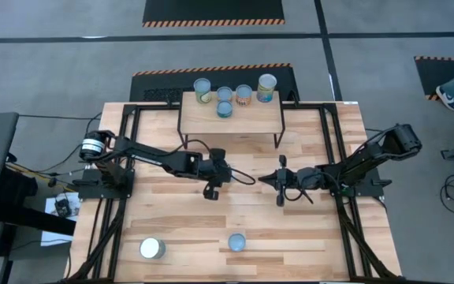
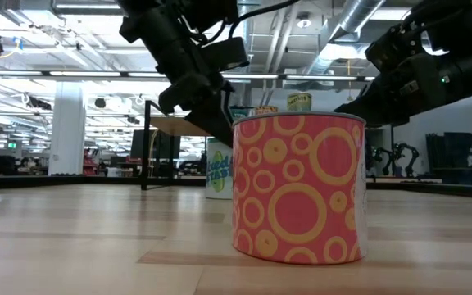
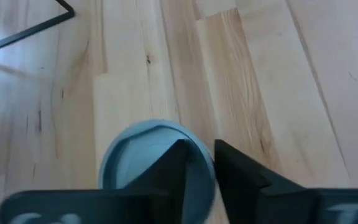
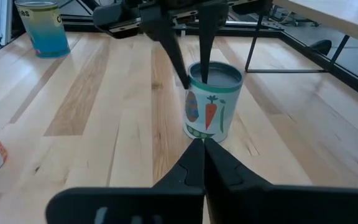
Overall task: Pick and place cans onto a shelf
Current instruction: Put the white mixed vegetables can on the shelf
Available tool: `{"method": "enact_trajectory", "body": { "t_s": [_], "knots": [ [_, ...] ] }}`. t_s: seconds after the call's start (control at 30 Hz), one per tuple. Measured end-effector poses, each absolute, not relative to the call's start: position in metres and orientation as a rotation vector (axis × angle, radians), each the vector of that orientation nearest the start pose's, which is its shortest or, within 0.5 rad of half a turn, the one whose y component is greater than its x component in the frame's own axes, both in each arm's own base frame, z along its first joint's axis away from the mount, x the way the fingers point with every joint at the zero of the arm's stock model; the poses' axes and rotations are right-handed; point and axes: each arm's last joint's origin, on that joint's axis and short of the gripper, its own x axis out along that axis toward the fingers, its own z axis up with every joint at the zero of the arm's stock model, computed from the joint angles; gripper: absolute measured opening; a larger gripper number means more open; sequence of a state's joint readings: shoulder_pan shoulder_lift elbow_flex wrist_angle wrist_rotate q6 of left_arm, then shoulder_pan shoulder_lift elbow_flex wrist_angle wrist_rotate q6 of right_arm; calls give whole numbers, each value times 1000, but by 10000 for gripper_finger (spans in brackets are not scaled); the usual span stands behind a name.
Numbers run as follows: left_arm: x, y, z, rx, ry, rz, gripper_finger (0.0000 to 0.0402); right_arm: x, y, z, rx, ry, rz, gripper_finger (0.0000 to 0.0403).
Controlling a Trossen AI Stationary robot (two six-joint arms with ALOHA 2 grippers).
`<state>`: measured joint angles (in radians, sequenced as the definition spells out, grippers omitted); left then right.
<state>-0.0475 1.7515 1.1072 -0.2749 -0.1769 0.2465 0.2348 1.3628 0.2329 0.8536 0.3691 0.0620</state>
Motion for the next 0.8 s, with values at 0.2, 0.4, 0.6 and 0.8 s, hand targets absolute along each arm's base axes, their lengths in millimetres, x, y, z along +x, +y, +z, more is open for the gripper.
{"method": "enact_trajectory", "body": {
  "t_s": [0.2,0.4,0.6,0.8],
  "knots": [
    [355,-12,191,354,928,-35,8,212,40,140,-20,260,-142,7],
    [344,-9,250,318,916,-3,2,212,40,140,-20,261,-142,14],
    [325,19,326,262,933,179,1,212,40,140,-20,260,-142,9],
    [313,80,363,187,930,343,1,212,40,140,-12,261,-143,11]
  ]
}}
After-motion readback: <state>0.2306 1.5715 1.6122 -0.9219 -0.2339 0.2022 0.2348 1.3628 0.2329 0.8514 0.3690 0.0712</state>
